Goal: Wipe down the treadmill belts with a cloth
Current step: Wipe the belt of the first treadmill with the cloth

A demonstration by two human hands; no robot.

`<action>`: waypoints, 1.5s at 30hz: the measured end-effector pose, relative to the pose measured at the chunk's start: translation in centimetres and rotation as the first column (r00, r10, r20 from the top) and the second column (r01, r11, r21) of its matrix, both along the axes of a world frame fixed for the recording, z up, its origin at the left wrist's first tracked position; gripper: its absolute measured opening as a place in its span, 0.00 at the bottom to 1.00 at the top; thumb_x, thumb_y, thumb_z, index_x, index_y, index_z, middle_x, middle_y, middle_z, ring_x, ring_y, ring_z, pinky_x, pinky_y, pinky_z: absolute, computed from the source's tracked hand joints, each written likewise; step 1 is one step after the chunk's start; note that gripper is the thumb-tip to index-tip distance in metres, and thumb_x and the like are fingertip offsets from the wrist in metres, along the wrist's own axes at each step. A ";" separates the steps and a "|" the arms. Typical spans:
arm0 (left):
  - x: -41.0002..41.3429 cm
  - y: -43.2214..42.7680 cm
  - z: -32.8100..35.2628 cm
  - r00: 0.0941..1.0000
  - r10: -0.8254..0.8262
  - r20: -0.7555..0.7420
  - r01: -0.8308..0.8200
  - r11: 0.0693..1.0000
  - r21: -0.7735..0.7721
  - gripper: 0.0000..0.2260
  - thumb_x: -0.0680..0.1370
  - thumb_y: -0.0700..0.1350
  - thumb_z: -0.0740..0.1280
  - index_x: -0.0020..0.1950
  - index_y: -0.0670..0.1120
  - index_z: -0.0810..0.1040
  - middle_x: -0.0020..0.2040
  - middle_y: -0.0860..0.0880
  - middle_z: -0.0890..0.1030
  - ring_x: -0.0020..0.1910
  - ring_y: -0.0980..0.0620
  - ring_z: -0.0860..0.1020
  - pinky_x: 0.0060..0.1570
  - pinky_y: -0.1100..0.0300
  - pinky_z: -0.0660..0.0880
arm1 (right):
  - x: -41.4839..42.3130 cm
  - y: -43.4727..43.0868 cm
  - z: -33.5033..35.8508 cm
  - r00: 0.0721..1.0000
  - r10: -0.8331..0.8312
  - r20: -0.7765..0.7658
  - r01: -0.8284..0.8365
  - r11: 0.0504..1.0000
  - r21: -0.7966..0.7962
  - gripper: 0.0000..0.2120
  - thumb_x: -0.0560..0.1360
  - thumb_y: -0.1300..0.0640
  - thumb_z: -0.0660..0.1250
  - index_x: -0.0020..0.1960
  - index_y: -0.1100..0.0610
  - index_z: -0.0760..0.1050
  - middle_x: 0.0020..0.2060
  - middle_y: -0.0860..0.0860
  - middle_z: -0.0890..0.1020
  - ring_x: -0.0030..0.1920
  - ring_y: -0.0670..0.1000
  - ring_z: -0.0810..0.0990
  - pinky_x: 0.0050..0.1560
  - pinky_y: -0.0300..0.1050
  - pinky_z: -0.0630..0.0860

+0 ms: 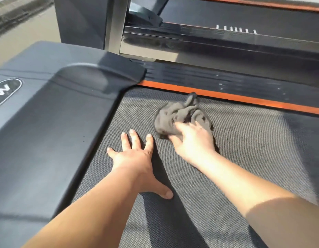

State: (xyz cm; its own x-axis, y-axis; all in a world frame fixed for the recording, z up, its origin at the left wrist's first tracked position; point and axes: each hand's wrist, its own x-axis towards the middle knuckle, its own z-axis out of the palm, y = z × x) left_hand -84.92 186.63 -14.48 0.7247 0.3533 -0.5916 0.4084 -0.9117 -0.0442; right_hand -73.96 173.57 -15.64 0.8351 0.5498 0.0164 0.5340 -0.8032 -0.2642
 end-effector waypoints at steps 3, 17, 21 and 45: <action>-0.1 0.0 0.2 1.000 -0.006 -0.008 0.006 1.000 -0.003 0.76 0.47 0.83 0.71 0.84 0.53 0.39 0.80 0.39 0.28 0.79 0.34 0.31 0.72 0.22 0.48 | -0.5 -1.8 1.2 0.950 0.303 -0.071 -0.306 0.952 -0.027 0.22 0.79 0.51 0.65 0.72 0.44 0.74 0.69 0.47 0.79 0.73 0.54 0.72 0.74 0.43 0.59; -0.1 0.0 0.1 1.000 0.000 -0.003 0.000 1.000 -0.003 0.75 0.47 0.82 0.72 0.84 0.52 0.42 0.80 0.39 0.29 0.79 0.34 0.31 0.72 0.22 0.48 | -2.4 -3.6 1.0 0.957 0.285 -0.047 -0.288 0.954 -0.081 0.21 0.76 0.48 0.67 0.69 0.44 0.77 0.64 0.48 0.82 0.71 0.56 0.74 0.72 0.48 0.68; -0.1 0.2 -0.3 1.000 0.006 0.013 -0.006 1.000 -0.012 0.78 0.46 0.82 0.72 0.82 0.55 0.31 0.80 0.39 0.28 0.79 0.34 0.31 0.71 0.21 0.48 | 4.7 -5.7 1.7 0.991 0.085 -0.106 -0.108 0.964 -0.241 0.14 0.79 0.47 0.62 0.64 0.40 0.74 0.75 0.47 0.73 0.75 0.55 0.70 0.72 0.51 0.68; 0.0 0.0 0.1 1.000 0.008 -0.015 -0.008 1.000 -0.005 0.78 0.49 0.81 0.74 0.80 0.55 0.26 0.79 0.39 0.27 0.79 0.33 0.29 0.72 0.21 0.46 | 4.2 1.4 0.2 0.997 -0.065 0.049 0.071 0.986 -0.153 0.17 0.83 0.42 0.59 0.64 0.52 0.75 0.67 0.54 0.79 0.72 0.57 0.70 0.75 0.50 0.59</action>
State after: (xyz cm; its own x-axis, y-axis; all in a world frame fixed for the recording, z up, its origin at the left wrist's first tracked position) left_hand -84.90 186.65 -14.38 0.7131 0.3560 -0.6039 0.4148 -0.9087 -0.0458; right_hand -69.78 174.97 -15.49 0.8710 0.4905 -0.0267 0.4850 -0.8673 -0.1120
